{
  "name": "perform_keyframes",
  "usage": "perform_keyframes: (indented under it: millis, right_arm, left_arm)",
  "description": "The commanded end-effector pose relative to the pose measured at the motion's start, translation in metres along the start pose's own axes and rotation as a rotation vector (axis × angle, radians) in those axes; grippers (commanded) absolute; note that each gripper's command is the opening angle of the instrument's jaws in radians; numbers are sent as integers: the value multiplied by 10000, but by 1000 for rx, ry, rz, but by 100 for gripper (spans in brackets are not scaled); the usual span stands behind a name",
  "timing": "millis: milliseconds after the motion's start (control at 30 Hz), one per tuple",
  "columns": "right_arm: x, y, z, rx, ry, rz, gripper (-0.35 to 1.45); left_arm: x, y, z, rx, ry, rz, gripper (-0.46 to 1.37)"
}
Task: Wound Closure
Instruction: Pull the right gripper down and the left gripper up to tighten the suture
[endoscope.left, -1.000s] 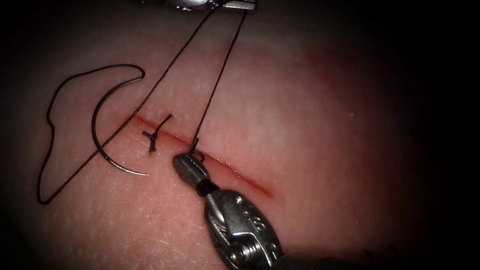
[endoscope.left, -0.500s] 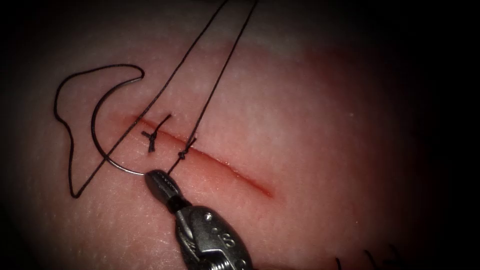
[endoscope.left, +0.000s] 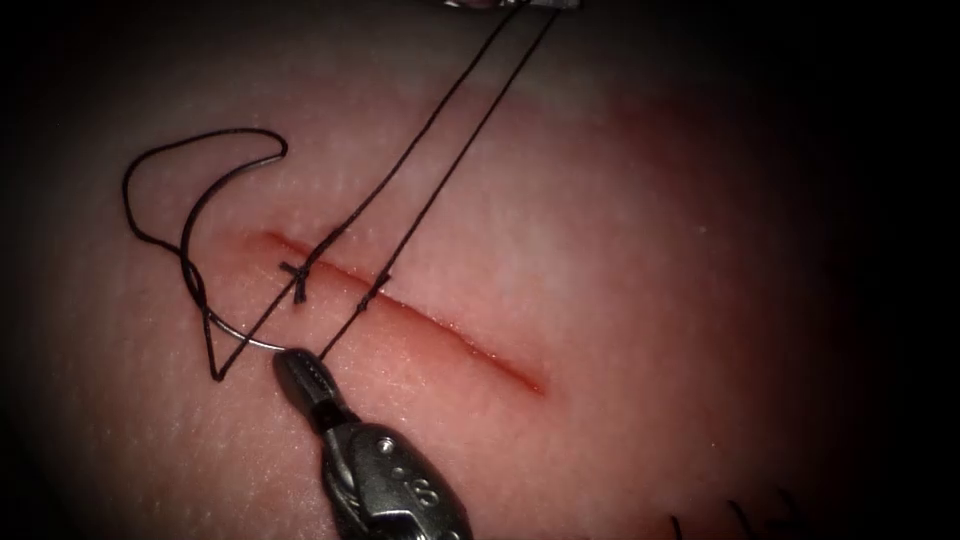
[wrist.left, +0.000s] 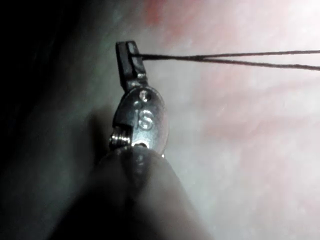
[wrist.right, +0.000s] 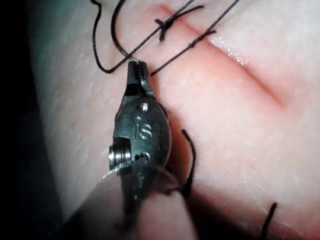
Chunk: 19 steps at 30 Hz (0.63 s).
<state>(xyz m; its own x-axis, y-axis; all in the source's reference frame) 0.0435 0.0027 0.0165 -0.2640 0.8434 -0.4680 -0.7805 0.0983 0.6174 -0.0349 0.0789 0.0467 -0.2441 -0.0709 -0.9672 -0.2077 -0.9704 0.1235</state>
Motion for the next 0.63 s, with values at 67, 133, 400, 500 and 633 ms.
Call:
perform_keyframes:
  millis: [67, 133, 400, 500, 633]
  right_arm:
    - [-5, -5, 0, -4, -14, -4, -35]
    - [-8, -10, 0, -1, -19, -5, -35]
    - [-10, -11, -3, 3, -29, -7, -35]
    - [-10, -11, -3, 2, -31, -7, -35]
    - [-10, -11, -3, 6, -32, -13, -35]
  left_arm:
    - [-2, 1, 4, -6, 1, -9, -35]
    - [-2, 2, 6, -9, 2, -8, -35]
    - [-2, 3, 4, -12, 4, -7, -35]
    - [-2, 3, 4, -12, 4, -7, -35]
    - [-2, 5, 4, -14, 6, -7, -35]
